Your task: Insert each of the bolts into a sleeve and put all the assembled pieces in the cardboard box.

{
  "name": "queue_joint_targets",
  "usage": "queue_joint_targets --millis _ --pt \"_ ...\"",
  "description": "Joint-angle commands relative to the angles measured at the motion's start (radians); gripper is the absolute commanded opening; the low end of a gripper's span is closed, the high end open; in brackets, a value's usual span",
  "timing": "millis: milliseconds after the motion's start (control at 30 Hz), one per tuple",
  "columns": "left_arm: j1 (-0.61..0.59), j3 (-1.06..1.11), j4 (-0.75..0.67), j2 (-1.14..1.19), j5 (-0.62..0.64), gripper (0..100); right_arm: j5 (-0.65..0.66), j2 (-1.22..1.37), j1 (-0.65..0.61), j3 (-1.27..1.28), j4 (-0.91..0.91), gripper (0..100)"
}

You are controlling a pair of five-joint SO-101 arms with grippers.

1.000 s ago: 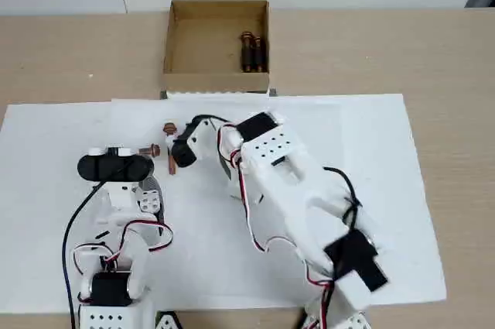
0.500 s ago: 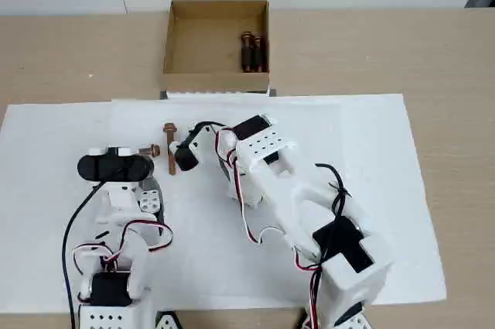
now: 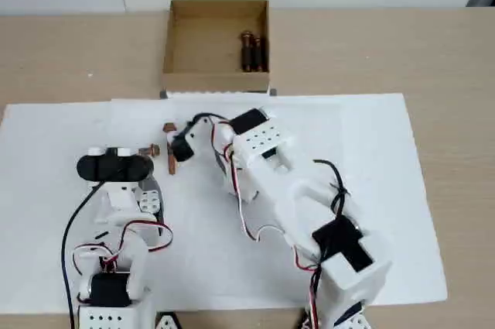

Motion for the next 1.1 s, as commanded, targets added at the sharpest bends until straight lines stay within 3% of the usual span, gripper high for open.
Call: queue_joint_targets --millis 0,333,567,833,1067 --pt "-0.006 -0.004 -0.005 -0.012 -0.011 1 -0.044 -0.114 0.044 -0.075 0.079 0.6" --pt "-0.008 -0.004 -0.005 -0.012 -0.009 1 -0.219 -0.406 0.160 -0.100 0.280 0.4" --pt "-0.006 -0.004 -0.003 -0.012 -0.009 1 -0.407 -0.608 0.292 0.054 0.286 0.4" --pt "-0.005 -0.124 0.084 -0.009 -0.009 1 -0.420 -0.857 0.418 0.284 0.282 0.4" --pt "-0.005 -0.263 0.218 -0.008 -0.138 1 -0.419 -0.929 0.495 0.365 0.278 0.4"
